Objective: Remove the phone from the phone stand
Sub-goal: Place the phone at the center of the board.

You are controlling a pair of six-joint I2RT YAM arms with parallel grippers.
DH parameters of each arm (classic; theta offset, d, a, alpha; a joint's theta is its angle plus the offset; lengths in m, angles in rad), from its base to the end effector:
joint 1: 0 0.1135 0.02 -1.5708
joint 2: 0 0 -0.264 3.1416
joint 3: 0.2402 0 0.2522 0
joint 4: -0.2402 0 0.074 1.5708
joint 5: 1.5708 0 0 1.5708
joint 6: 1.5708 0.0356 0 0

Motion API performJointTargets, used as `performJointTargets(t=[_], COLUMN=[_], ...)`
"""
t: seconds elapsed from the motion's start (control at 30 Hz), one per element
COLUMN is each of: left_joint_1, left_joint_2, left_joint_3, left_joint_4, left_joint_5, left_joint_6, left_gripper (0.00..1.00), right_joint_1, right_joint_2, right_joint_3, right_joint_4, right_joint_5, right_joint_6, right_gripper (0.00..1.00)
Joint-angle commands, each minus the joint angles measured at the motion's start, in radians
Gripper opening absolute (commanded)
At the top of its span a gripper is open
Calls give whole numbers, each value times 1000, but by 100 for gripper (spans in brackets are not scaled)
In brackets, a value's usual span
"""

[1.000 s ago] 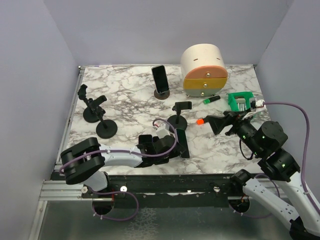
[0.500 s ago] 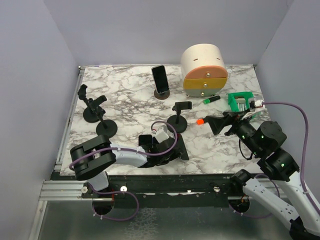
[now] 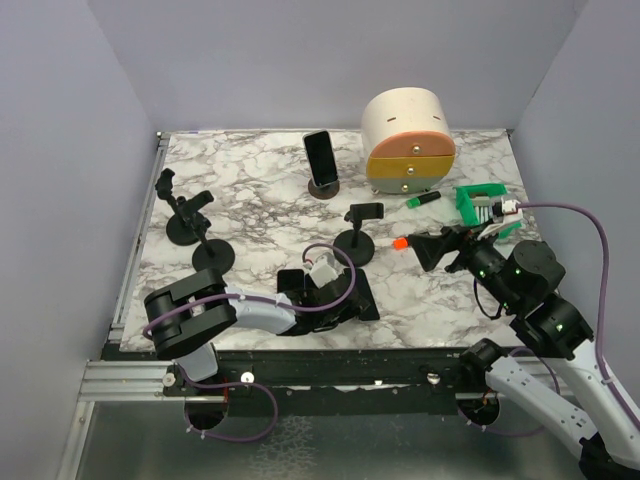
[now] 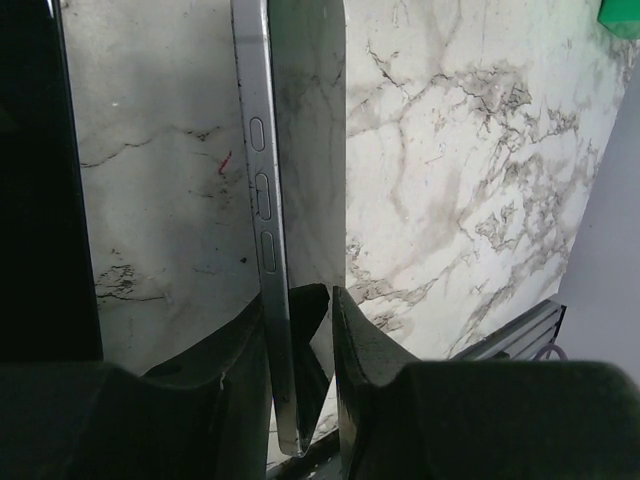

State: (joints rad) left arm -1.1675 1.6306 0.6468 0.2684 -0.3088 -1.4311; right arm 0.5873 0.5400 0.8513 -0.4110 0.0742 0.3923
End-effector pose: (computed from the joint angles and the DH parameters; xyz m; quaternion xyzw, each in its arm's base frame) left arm 0.1288 -0.2743 0.1355 -0.1814 0.8829 -0.3573 0.2447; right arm 0.0991 0.0628 0.3705 -0.0474 0.7399 0.2912 0.6046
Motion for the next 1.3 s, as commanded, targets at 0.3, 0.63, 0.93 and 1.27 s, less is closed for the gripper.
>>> performJointTargets(t=[0.3,0.63,0.93,1.27], left_joint_1=[-7,-7,-7,-6], left_joint_2=[-29,-79,-136,-325], left_joint_3=[-56,-85,-120,-118], left_joint_4=[-1,-33,-54,-190], left_joint_5=[-39,-55,-64,-93], left_joint_6=[-23,-20,-26,33], left_gripper=[36,41,41,43], right_joint_1=[2,1,1,2], right_joint_2=[-11,-11,-6,17], right_joint_3=[-29,-43,-55,-75], right_joint_4=[16,16,18,26], right_joint_5=[-14,-17,-20,-33], right_joint_6=[14,22,29,37], right_gripper=[100,100,100,99])
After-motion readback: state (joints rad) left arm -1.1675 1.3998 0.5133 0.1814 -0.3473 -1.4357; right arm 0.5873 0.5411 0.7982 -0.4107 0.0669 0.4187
